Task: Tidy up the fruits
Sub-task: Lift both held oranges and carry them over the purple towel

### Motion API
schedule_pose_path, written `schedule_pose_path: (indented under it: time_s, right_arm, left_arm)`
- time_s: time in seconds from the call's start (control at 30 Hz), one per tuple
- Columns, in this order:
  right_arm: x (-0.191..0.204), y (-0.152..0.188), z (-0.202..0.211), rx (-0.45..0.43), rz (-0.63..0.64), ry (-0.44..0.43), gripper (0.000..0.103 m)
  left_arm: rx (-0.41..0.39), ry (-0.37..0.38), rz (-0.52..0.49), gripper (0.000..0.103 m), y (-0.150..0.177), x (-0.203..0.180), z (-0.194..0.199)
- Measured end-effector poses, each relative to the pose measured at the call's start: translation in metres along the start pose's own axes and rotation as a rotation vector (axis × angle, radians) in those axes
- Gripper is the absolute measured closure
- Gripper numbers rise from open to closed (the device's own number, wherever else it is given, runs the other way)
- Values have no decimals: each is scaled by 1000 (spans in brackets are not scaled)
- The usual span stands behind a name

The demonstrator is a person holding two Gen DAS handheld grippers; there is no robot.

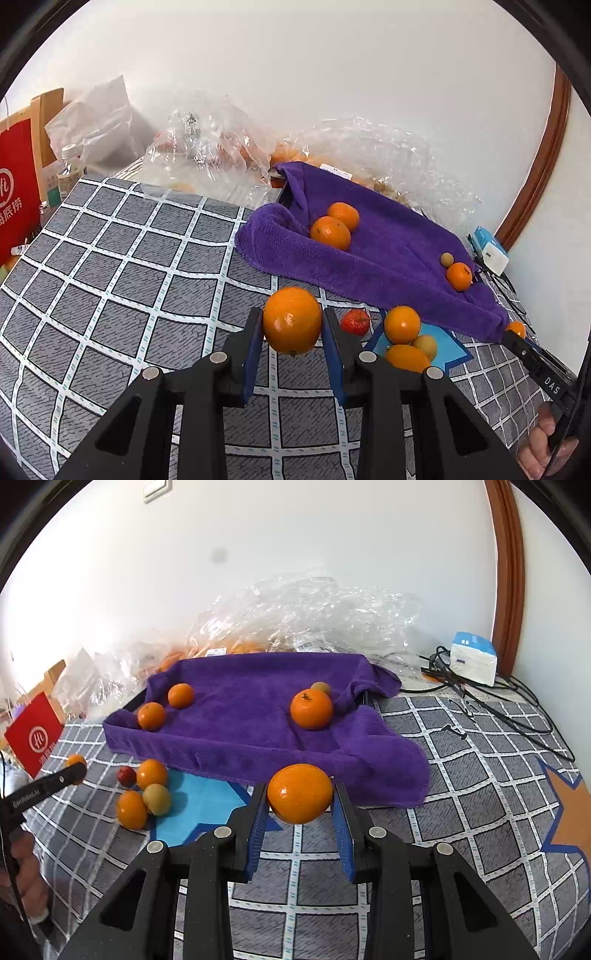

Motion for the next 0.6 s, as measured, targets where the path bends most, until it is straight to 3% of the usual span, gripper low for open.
schedule_pose_path:
  time_s: [0.6]
  right_arm:
    - [-1,-61,-3,-8,-9,15,69]
  left_arm:
    - [-35,2,49,73,-5,11,7]
Point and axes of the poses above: each gripper's, at about its wrist camera, not at the fingertips, and z roughly against the way its jaws point, x to its left, y to its underside, the point moved 4 cm from there along -z, roughly the way its jaws point, and after that the axes turned 12 degrees about y, right-handed, at the moved point
